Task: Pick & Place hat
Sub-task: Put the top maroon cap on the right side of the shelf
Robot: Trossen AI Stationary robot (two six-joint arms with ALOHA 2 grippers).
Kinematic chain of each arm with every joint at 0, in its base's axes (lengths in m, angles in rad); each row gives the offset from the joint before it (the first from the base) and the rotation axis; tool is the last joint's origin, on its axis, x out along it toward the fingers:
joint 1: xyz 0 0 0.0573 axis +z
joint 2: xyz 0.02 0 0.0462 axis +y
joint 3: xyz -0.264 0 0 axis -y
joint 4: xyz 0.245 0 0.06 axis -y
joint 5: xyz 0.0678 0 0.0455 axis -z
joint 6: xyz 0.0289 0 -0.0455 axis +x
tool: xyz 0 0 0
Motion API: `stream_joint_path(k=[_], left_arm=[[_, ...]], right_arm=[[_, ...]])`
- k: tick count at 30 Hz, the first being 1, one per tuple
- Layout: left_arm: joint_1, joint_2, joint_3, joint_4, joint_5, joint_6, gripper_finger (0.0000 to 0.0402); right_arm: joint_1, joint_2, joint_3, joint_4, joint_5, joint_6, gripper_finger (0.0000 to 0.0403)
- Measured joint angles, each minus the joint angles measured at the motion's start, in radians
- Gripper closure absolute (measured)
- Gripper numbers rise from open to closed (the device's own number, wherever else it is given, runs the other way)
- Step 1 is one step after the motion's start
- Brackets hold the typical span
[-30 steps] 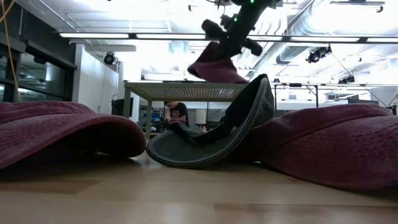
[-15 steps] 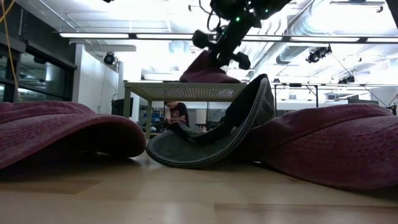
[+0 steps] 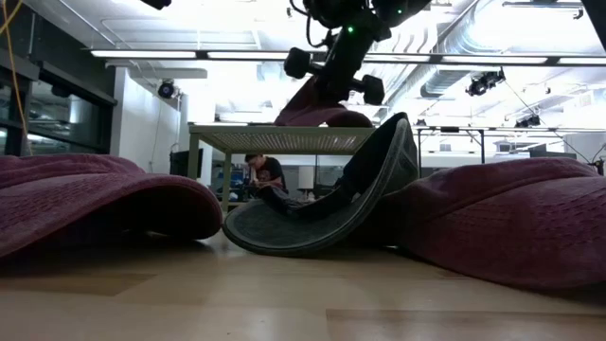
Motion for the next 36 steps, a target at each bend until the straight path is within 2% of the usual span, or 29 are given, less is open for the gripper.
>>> stream_joint_path(k=[8, 16, 23, 28, 36], left_arm=[[0.0, 0.0, 0.0, 0.0, 0.004, -0.022, 0.0261], [0.0, 0.0, 0.0, -0.005, 0.005, -0.044, 0.0261], [0.0, 0.0, 0.0, -0.004, 0.03, -0.05, 0.0261], [0.0, 0.0, 0.0, -0.004, 0.035, -0.05, 0.0261], [0.0, 0.0, 0.0, -0.004, 0.035, -0.055, 0.0261]], right_arm=[[0.004, 0.0, 0.0, -0.058, 0.058, 0.044, 0.0403], [-0.005, 0.0, 0.0, -0.066, 0.034, 0.09, 0.0403], [-0.004, -0.001, 0.0, -0.062, 0.044, 0.219, 0.0403], [-0.004, -0.001, 0.0, -0.054, 0.069, 0.239, 0.0403], [-0.005, -0.001, 0.001, -0.04, 0.044, 0.227, 0.0403]])
